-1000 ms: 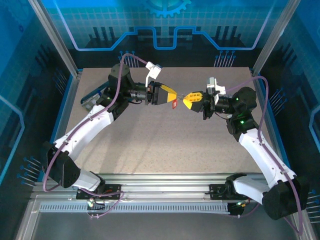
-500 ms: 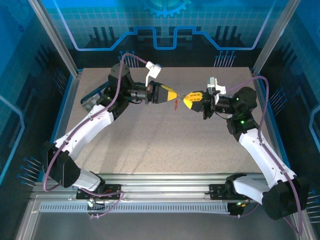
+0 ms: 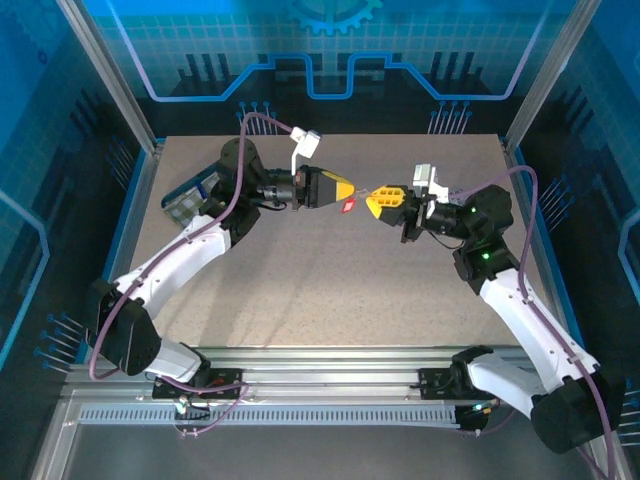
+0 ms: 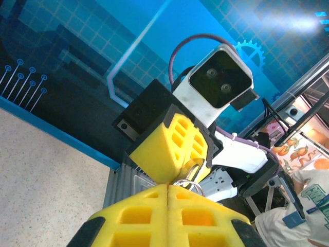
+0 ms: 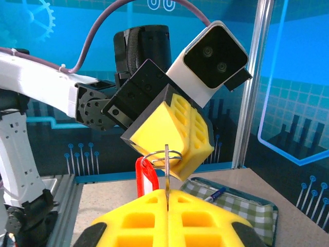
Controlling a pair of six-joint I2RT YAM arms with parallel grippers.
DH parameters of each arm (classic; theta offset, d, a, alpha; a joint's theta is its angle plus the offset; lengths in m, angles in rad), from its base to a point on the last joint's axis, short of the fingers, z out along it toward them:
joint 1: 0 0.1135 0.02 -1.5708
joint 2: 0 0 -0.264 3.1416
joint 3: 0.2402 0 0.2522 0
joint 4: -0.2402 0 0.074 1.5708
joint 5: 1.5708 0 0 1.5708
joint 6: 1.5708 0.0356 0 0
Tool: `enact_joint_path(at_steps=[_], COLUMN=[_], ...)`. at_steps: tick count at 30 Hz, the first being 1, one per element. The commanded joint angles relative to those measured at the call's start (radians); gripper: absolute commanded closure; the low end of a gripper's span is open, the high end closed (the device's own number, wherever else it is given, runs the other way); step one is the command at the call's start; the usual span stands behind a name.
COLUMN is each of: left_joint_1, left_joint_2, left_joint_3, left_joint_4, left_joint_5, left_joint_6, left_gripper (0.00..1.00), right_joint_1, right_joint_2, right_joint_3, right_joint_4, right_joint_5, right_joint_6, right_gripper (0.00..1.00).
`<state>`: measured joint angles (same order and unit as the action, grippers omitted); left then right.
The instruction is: Remove the keys from the keyring
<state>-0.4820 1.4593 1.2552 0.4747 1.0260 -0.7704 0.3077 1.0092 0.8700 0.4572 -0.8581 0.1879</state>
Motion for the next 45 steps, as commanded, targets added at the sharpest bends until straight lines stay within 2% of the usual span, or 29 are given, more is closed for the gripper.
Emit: enact_joint_path(at_steps=[1, 6, 11, 22, 27, 30, 32, 35, 38, 40, 42, 45], left_joint_1=[-0.006, -0.004, -0.006, -0.004, 0.003, 0.002, 0.002, -0.001, -0.006, -0.012, -0.022, -0.046], left_joint_2=[-0.019, -0.028, -0.023, -0.062, -0.090, -0.116, -0.130, -0.144, -0.152, -0.154, -0.155, -0.159], left_joint_3=[-0.017, -0.012, 0.009, -0.013, -0.006, 0.000, 0.003, -0.014, -0.062, -0.102, -0.140, -0.232], left_joint_4=[0.067, 0.040, -0.009, -0.040, -0.173, -0.320, -0.424, -0.510, -0.541, -0.539, -0.563, -0.586], left_joint_5=[-0.018, -0.038, -0.050, -0.092, -0.172, -0.279, -0.397, -0.526, -0.630, -0.657, -0.736, -0.910], left_joint_6=[-0.043, -0.027, -0.004, 0.026, 0.134, 0.245, 0.302, 0.357, 0.365, 0.362, 0.346, 0.340], left_gripper=[1.00, 1.00, 1.00, 1.00, 1.00, 1.00, 1.00, 1.00, 1.00, 1.00, 1.00, 1.00], right_joint_1=[0.022, 0.034, 0.091, 0.089, 0.084, 0.074, 0.069, 0.068, 0.068, 0.068, 0.068, 0.066], right_joint_2=[-0.029, -0.037, -0.058, -0.080, -0.124, -0.169, -0.206, -0.239, -0.275, -0.309, -0.347, -0.405], right_joint_3=[-0.007, -0.014, 0.000, 0.015, -0.015, -0.032, -0.055, -0.068, -0.111, -0.155, -0.198, -0.266], right_joint_4=[0.008, -0.019, -0.113, -0.141, -0.249, -0.294, -0.316, -0.383, -0.415, -0.420, -0.435, -0.459], right_joint_5=[0.043, 0.069, 0.140, 0.172, 0.220, 0.264, 0.310, 0.376, 0.416, 0.443, 0.475, 0.513], right_joint_6=[-0.048, -0.092, -0.207, -0.205, -0.209, -0.183, -0.159, -0.128, -0.092, -0.070, -0.045, -0.027], right_gripper=[1.00, 1.00, 1.00, 1.00, 1.00, 1.00, 1.00, 1.00, 1.00, 1.00, 1.00, 1.00])
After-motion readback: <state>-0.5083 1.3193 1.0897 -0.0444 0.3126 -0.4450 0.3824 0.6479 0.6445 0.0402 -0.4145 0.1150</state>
